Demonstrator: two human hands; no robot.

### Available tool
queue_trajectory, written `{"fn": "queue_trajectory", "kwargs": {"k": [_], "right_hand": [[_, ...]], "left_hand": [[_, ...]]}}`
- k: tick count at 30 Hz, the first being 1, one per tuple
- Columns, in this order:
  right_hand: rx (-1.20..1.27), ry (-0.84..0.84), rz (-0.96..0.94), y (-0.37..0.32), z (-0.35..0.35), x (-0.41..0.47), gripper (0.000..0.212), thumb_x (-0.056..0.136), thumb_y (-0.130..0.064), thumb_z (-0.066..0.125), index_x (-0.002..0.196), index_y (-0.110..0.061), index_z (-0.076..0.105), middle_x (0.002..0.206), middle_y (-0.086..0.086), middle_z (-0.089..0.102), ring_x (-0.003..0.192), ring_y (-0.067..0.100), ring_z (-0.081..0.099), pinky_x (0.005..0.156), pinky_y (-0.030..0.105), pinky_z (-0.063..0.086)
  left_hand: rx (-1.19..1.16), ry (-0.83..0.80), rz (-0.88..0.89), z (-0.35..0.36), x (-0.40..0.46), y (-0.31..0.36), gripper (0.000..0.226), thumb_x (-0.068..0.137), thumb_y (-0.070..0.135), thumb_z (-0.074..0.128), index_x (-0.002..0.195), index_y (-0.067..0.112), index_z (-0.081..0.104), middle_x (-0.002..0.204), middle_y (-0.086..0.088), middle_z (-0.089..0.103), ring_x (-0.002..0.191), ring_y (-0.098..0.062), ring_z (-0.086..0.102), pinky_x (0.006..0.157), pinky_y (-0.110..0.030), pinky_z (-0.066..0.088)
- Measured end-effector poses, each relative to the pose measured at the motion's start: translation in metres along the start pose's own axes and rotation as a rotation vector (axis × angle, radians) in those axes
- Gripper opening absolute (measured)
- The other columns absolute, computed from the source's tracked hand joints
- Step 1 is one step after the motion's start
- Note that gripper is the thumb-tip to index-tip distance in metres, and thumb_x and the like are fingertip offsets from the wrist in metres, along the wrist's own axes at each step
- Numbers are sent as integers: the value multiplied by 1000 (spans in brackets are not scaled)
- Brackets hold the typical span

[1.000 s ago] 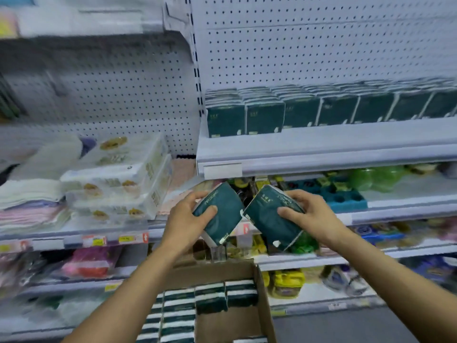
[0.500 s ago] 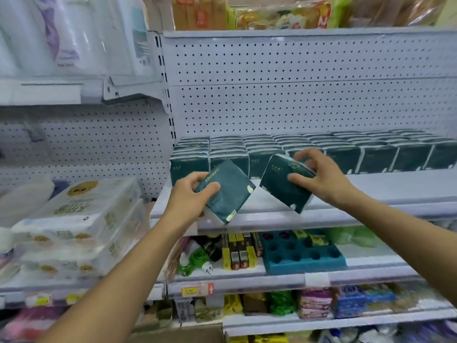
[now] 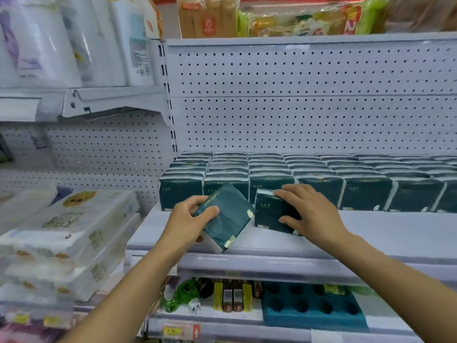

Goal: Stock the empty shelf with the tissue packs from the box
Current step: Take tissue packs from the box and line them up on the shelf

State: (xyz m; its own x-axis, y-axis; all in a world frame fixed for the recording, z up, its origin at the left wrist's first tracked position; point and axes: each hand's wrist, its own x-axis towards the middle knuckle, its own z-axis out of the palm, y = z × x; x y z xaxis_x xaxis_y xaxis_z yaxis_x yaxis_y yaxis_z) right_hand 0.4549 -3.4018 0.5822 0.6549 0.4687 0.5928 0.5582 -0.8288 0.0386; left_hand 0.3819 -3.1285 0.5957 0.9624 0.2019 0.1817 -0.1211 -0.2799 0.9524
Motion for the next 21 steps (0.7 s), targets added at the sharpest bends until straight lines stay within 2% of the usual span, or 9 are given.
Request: {"fn": "queue_trajectory", "kwargs": {"k": [3,7,18,21], "right_hand": [[-1,44,-35,9,17,14,64,68,-27,87,126,-20,62,130,1,59,119,26,57,91,42,52],[-29,101,-102,22,36,28,64,69,-25,86,127,-16,61,139,5,55,131,28,48,109,46,35],[-109,114,-152,34,46,41,66,77,-34,79,136,-19,53,149,6,44,141,24,36,116,45,24],[33,217,-132,20,25,38,61,90,-35,64,145,-20,41,153,3,37,143,23,32,117,44,25]], "left_hand": [[-9,-9,-11,4,4,-2,12,92,20,66,104,24,66,87,3,71,60,-3,65,45,-23,46],[-16,-32,-26,4,8,-3,13,93,20,65,105,23,66,85,4,71,57,-1,64,45,-22,45],[19,-102,-43,5,21,2,13,92,23,67,104,27,68,85,4,73,64,-7,67,49,-26,48],[4,-160,-25,11,23,9,18,89,22,70,106,28,69,87,8,75,72,-7,70,52,-24,51]]}}
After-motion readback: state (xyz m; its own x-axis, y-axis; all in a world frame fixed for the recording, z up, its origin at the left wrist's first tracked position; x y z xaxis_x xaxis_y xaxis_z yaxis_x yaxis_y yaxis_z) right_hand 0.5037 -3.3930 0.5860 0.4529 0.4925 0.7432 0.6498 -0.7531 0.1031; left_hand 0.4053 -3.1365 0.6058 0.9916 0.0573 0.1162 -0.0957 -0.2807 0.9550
